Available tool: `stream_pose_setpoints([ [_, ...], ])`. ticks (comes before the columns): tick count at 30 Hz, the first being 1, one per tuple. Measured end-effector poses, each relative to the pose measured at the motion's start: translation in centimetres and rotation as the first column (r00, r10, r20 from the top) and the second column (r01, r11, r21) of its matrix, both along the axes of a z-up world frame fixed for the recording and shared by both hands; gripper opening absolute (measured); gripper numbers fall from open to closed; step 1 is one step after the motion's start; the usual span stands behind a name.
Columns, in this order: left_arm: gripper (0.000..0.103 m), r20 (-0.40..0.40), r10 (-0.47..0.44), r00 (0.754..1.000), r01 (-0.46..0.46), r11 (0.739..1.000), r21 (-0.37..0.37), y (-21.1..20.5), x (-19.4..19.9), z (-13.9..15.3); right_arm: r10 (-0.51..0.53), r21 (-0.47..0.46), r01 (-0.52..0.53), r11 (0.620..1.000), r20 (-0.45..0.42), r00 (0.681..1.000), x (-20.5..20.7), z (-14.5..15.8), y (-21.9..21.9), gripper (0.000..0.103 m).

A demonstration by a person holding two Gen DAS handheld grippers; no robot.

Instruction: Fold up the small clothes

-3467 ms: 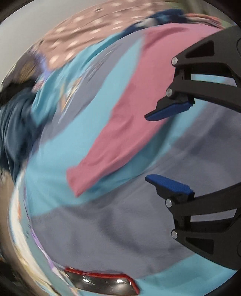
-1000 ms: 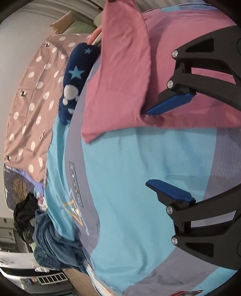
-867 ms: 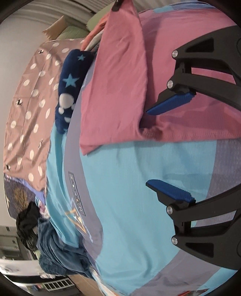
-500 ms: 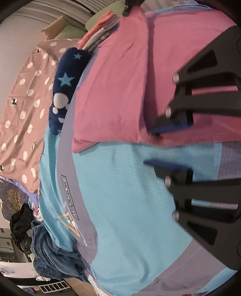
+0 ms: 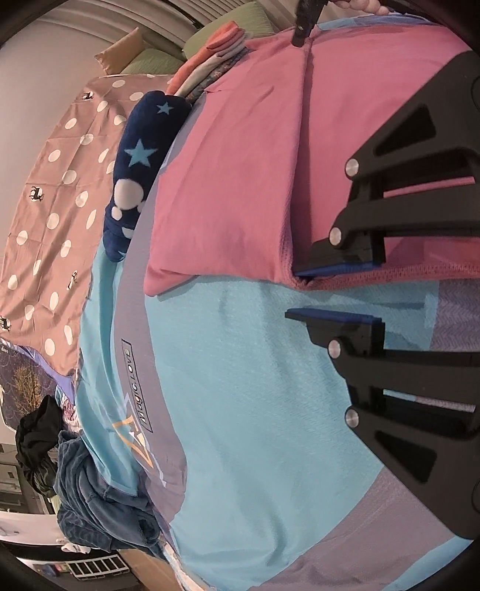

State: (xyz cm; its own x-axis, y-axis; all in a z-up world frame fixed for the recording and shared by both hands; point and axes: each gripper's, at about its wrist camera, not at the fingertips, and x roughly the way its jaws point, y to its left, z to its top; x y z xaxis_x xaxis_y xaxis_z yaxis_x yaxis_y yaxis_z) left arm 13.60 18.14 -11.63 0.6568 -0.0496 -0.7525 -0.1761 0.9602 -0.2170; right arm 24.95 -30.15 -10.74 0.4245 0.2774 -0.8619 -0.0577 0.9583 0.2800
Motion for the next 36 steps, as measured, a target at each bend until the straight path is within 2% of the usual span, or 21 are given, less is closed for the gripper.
stream_pose_setpoints([
  [1,0.017,0.003,0.009,1.0,-0.009,1.0,-0.02,0.3,-0.1,-0.1,-0.045,-0.026,0.045,0.999,0.0,0.999,-0.1,0.4,-0.4,0.001],
  [2,0.017,0.006,0.017,1.0,-0.017,0.999,-0.044,0.7,-0.2,-0.1,-0.126,-0.099,0.125,0.987,-0.004,0.992,-0.1,0.9,-1.2,0.001],
  [4,0.018,0.011,0.021,1.0,-0.02,0.998,-0.06,0.8,-0.3,-0.2,-0.228,-0.2,0.227,0.953,0.019,0.973,0.0,1.9,-2.0,0.007],
  [5,0.018,0.016,0.018,1.0,-0.017,0.998,-0.058,0.7,-0.4,-0.1,-0.24,-0.202,0.241,0.949,0.031,0.97,0.0,2.4,-2.1,0.018],
  [6,0.018,0.023,0.009,1.0,-0.008,0.998,-0.058,0.5,-0.4,-0.1,-0.23,-0.174,0.236,0.956,0.052,0.972,0.3,3.4,-1.7,0.022],
  [8,0.018,0.036,-0.014,0.999,0.016,0.997,-0.075,0.3,-0.5,0.0,-0.128,-0.142,0.139,0.98,0.081,0.988,1.1,5.0,1.0,0.022],
  [9,0.018,0.043,-0.023,0.999,0.026,0.996,-0.085,0.3,-0.5,0.0,-0.011,-0.133,0.023,0.991,0.092,0.996,1.8,6.0,4.2,0.027],
  [11,0.018,0.054,-0.046,0.997,0.052,0.993,-0.11,0.2,-0.5,0.0,0.151,-0.11,-0.14,0.984,0.1,0.983,2.6,7.2,9.1,0.039],
  [13,0.018,0.05,-0.053,0.997,0.059,0.991,-0.123,0.2,-0.5,-0.2,0.349,-0.099,-0.339,0.936,0.112,0.931,3.9,8.2,16.1,0.04],
  [15,0.018,0.048,-0.053,0.997,0.059,0.989,-0.137,0.3,-0.4,-0.4,0.456,-0.119,-0.443,0.888,0.111,0.883,5.3,8.6,22.2,0.043],
  [17,0.018,0.05,-0.053,0.997,0.06,0.987,-0.149,0.4,-0.4,-0.5,0.547,-0.092,-0.54,0.836,0.073,0.834,7.2,8.3,28.4,0.044],
  [19,0.018,0.057,-0.052,0.997,0.061,0.984,-0.17,0.6,-0.5,-0.6,0.601,-0.095,-0.596,0.798,0.047,0.798,8.6,7.5,33.2,0.044],
  [22,0.018,0.062,-0.049,0.997,0.06,0.979,-0.196,0.8,-0.6,-0.8,0.674,-0.174,-0.663,0.728,0.001,0.739,10.1,6.2,40.5,0.044],
  [26,0.018,0.063,-0.054,0.997,0.067,0.973,-0.221,1.1,-0.5,-1.0,0.719,-0.208,-0.72,0.662,-0.096,0.688,10.3,4.0,44.1,0.046],
  [27,0.018,0.066,-0.06,0.996,0.074,0.969,-0.237,1.3,-0.4,-1.0,0.726,-0.262,-0.727,0.634,-0.121,0.677,10.3,3.4,45.0,0.044],
  [28,0.018,0.07,-0.063,0.996,0.079,0.965,-0.251,1.4,-0.4,-1.1,0.729,-0.299,-0.727,0.618,-0.13,0.672,10.2,2.9,45.2,0.034],
  [29,0.017,0.075,-0.063,0.995,0.081,0.96,-0.267,1.6,-0.4,-1.2,0.729,-0.312,-0.727,0.611,-0.135,0.671,10.2,2.6,45.6,0.004],
  [31,0.005,0.085,-0.055,0.995,0.077,0.957,-0.279,2.0,-0.6,-1.2,0.706,-0.277,-0.702,0.656,-0.101,0.701,10.6,3.0,45.3,0.003],
  [33,0.003,0.107,-0.052,0.993,0.079,0.959,-0.271,1.9,-1.2,-0.9,0.673,-0.229,-0.665,0.71,-0.057,0.738,11.5,3.2,45.1,0.002],
  [35,0.003,0.099,-0.057,0.993,0.078,0.97,-0.229,1.5,-1.7,-0.6,0.628,-0.184,-0.627,0.757,-0.06,0.776,12.6,2.5,44.7,0.002],
  [36,0.003,0.088,-0.056,0.994,0.074,0.974,-0.212,1.3,-1.8,-0.6,0.623,-0.141,-0.627,0.767,-0.075,0.779,13.1,1.7,44.5,0.002],
])
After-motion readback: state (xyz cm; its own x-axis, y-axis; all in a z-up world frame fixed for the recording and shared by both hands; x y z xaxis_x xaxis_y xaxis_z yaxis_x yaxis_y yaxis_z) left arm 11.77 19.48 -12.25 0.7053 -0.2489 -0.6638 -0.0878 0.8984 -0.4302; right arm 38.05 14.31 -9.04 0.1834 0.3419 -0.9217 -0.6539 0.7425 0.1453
